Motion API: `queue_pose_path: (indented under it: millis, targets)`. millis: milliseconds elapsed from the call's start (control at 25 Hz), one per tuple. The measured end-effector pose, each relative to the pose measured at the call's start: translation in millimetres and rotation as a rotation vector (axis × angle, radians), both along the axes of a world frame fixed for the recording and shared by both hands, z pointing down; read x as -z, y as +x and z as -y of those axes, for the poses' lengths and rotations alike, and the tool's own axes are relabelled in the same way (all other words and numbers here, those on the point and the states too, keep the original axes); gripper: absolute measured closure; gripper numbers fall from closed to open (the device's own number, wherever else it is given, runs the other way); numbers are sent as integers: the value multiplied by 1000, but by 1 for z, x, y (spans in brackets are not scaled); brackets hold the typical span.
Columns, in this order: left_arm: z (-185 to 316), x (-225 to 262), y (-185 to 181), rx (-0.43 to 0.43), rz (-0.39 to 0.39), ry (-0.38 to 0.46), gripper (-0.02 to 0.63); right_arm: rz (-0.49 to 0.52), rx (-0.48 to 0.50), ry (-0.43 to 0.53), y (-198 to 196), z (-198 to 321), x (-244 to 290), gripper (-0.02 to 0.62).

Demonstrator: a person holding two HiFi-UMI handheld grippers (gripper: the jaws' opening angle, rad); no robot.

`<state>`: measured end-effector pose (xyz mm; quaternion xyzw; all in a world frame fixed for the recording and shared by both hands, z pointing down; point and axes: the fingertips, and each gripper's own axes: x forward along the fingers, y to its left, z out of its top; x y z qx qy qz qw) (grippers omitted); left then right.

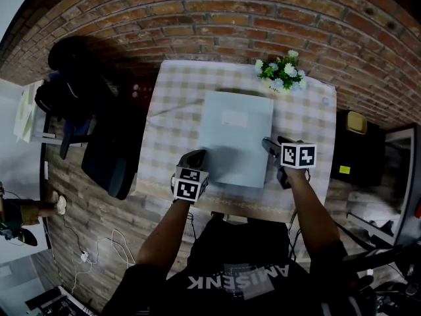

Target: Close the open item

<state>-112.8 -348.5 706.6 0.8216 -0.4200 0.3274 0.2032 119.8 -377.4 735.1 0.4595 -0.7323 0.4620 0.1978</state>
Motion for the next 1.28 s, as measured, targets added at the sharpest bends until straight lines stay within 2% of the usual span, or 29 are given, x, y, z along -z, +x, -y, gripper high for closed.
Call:
queue_pose_path:
  millis: [200,400,600,760,920,1160,1280]
  targets:
    - [0,-6,1,-2,13,17,594,46,-36,-14,1,-2,-4,293]
    - [0,-6,0,-2,-5,-8,594,83,-68,-28,3,-4,-6,293]
    - [0,-6,0,-18,3,14,594,109,-90,-46,2,-5,-9,291]
    - [0,-6,0,-13,-28,-15,594,70,-108,-39,4,-5,-7,290]
    - [0,0,-2,-14,-84,-62,594,66,-169,-42,4,-8,-5,287]
    - [0,15,-4,-19,-130,-9,593,-57,-127,-22,7,-11,6,288]
    - [2,33,1,-43,-144,26,593,-59,-135,-9,11,-14,13,288]
